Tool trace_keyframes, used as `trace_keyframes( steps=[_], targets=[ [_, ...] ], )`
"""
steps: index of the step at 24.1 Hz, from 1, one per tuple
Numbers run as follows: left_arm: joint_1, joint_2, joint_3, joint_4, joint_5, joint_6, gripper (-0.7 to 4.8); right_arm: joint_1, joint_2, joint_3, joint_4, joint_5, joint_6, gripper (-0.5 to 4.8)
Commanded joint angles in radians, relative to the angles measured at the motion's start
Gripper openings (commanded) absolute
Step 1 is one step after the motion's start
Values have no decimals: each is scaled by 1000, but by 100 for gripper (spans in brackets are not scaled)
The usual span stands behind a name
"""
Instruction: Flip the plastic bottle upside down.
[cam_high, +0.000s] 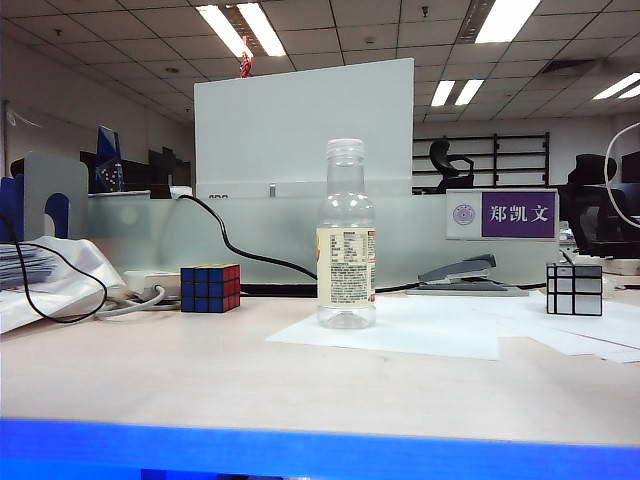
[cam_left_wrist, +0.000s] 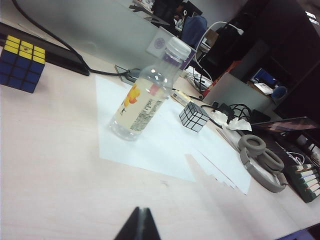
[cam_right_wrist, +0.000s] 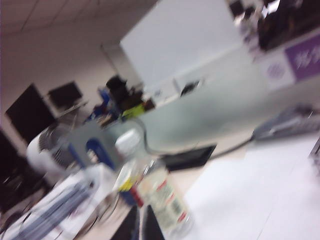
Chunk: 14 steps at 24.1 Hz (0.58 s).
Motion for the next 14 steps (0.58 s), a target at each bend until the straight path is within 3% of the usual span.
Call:
trace_keyframes(
  steps=[1,3,4,7,9,10,14],
  targets=[
    [0,-2,2,8,8,-2,-5,2,44,-5,53,69,-11,21],
    [0,-2,2,8,8,-2,-5,17,142,-5,137,29,-36,27],
    [0,-2,2,8,7,2,-4,45,220,-3,201,23,-87,68],
    [0,-2,2,9,4,2,27,140,443,46,327,24,-215,73],
    [0,-2,2,9,4,2,27,228,633,127,359,38,-357,410],
    [0,-2,2,9,4,2,27,285,771,191,395,87,-416,479],
    [0,-2,2,9,5,2,27,335,1115,366,486,88,-438,479]
  ],
)
